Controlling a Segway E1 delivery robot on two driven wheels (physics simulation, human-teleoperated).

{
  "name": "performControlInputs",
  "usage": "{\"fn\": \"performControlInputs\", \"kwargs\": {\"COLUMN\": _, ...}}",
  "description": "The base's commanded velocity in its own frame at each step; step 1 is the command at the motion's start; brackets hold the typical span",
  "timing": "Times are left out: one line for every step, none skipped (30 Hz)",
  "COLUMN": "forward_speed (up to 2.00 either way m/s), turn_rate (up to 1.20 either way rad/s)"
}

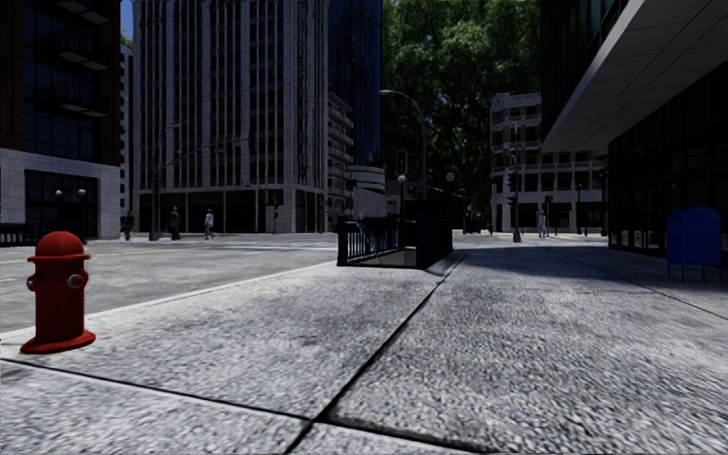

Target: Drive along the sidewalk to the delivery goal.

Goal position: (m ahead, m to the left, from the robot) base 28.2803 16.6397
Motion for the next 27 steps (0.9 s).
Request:
{"fn": "performControlInputs", "kwargs": {"forward_speed": 1.94, "turn_rate": -0.29}}
{"fn": "performControlInputs", "kwargs": {"forward_speed": 1.94, "turn_rate": -0.29}}
{"fn": "performControlInputs", "kwargs": {"forward_speed": 1.94, "turn_rate": -0.29}}
{"fn": "performControlInputs", "kwargs": {"forward_speed": 1.94, "turn_rate": -0.29}}
{"fn": "performControlInputs", "kwargs": {"forward_speed": 1.94, "turn_rate": -0.29}}
{"fn": "performControlInputs", "kwargs": {"forward_speed": 1.94, "turn_rate": -0.29}}
{"fn": "performControlInputs", "kwargs": {"forward_speed": 1.94, "turn_rate": -0.29}}
{"fn": "performControlInputs", "kwargs": {"forward_speed": 1.94, "turn_rate": -0.29}}
{"fn": "performControlInputs", "kwargs": {"forward_speed": 1.94, "turn_rate": -0.29}}
{"fn": "performControlInputs", "kwargs": {"forward_speed": 1.94, "turn_rate": -0.29}}
{"fn": "performControlInputs", "kwargs": {"forward_speed": 1.94, "turn_rate": -0.29}}
{"fn": "performControlInputs", "kwargs": {"forward_speed": 1.94, "turn_rate": -0.29}}
{"fn": "performControlInputs", "kwargs": {"forward_speed": 1.94, "turn_rate": -0.29}}
{"fn": "performControlInputs", "kwargs": {"forward_speed": 1.94, "turn_rate": -0.31}}
{"fn": "performControlInputs", "kwargs": {"forward_speed": 1.94, "turn_rate": -0.35}}
{"fn": "performControlInputs", "kwargs": {"forward_speed": 1.94, "turn_rate": -0.35}}
{"fn": "performControlInputs", "kwargs": {"forward_speed": 1.94, "turn_rate": -0.39}}
{"fn": "performControlInputs", "kwargs": {"forward_speed": 1.94, "turn_rate": -0.41}}
{"fn": "performControlInputs", "kwargs": {"forward_speed": 1.94, "turn_rate": -0.41}}
{"fn": "performControlInputs", "kwargs": {"forward_speed": 1.94, "turn_rate": -0.41}}
{"fn": "performControlInputs", "kwargs": {"forward_speed": 1.94, "turn_rate": -0.43}}
{"fn": "performControlInputs", "kwargs": {"forward_speed": 1.94, "turn_rate": -0.45}}
{"fn": "performControlInputs", "kwargs": {"forward_speed": 1.94, "turn_rate": -0.45}}
{"fn": "performControlInputs", "kwargs": {"forward_speed": 1.94, "turn_rate": -0.46}}
{"fn": "performControlInputs", "kwargs": {"forward_speed": 1.94, "turn_rate": -0.47}}
{"fn": "performControlInputs", "kwargs": {"forward_speed": 1.94, "turn_rate": -0.47}}
{"fn": "performControlInputs", "kwargs": {"forward_speed": 1.94, "turn_rate": -0.47}}
